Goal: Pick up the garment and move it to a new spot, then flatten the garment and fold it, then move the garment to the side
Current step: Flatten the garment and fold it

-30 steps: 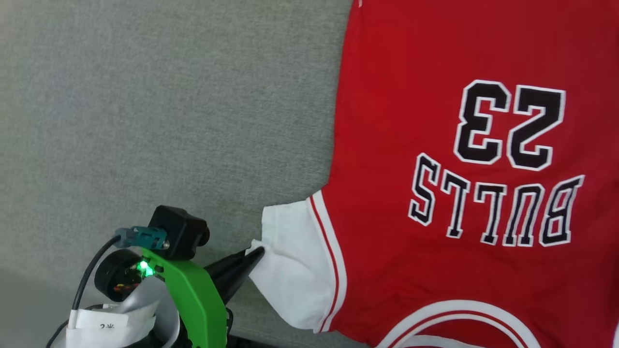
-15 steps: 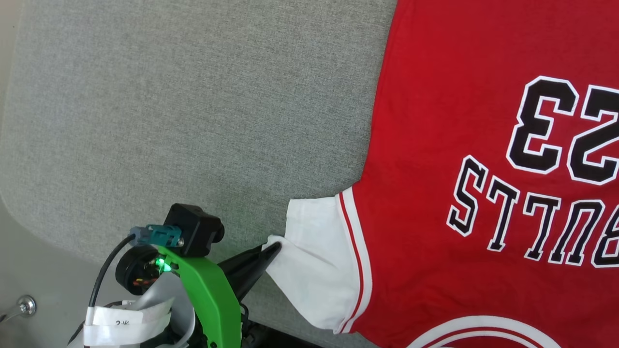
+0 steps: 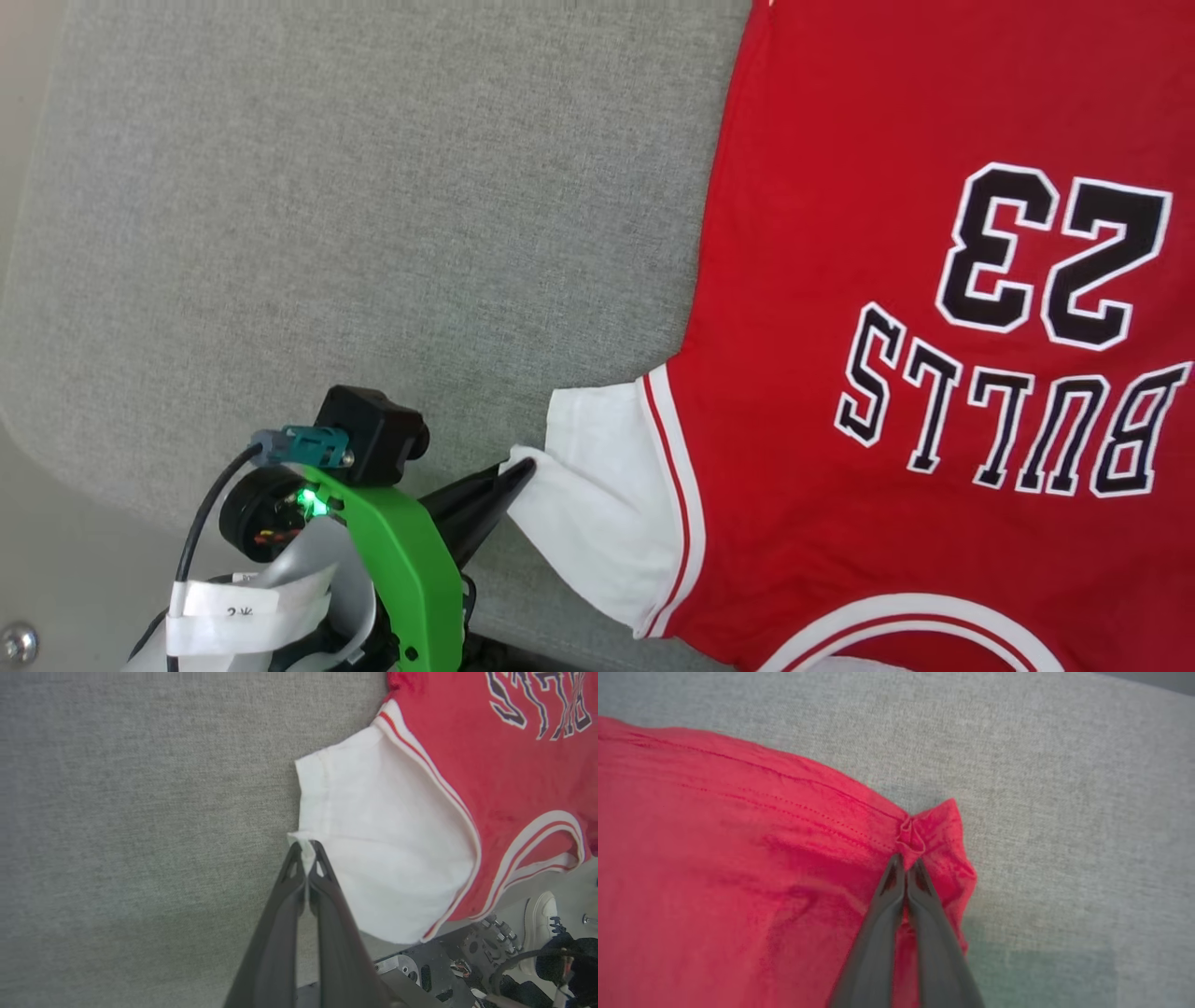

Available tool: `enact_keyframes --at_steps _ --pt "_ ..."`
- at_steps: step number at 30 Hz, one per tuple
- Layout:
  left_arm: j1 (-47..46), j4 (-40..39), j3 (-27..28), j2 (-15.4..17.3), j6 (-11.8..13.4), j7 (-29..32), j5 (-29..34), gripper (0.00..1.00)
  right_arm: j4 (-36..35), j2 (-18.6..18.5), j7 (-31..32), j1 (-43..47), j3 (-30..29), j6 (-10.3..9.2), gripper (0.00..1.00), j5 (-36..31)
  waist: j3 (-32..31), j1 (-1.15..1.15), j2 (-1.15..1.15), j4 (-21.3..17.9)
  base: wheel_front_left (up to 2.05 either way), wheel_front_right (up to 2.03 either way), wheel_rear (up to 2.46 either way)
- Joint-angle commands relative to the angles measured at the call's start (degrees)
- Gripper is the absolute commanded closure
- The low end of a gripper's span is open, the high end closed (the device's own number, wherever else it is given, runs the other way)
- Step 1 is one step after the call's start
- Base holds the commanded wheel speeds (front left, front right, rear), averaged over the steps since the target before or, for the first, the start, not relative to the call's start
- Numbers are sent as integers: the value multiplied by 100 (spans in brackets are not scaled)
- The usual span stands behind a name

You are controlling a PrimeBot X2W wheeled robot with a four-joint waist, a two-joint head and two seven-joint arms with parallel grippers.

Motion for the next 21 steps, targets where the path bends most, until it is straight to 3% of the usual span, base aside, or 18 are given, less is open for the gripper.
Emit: enact_keyframes --at_steps 1,8,21 --pt "-79 6 29 -29 19 -31 2 100 167 2 23 421 98 -4 100 53 -337 -1 0 -239 0 0 0" --pt "98 149 53 -5 152 7 -84 100 90 -38 -431 1446 358 -4 100 446 -1172 -1 0 -675 0 0 0" --pt "554 602 153 -56 245 -87 -494 100 -317 0 -1086 3151 170 -4 100 1065 -2219 -1 0 -1314 0 0 0"
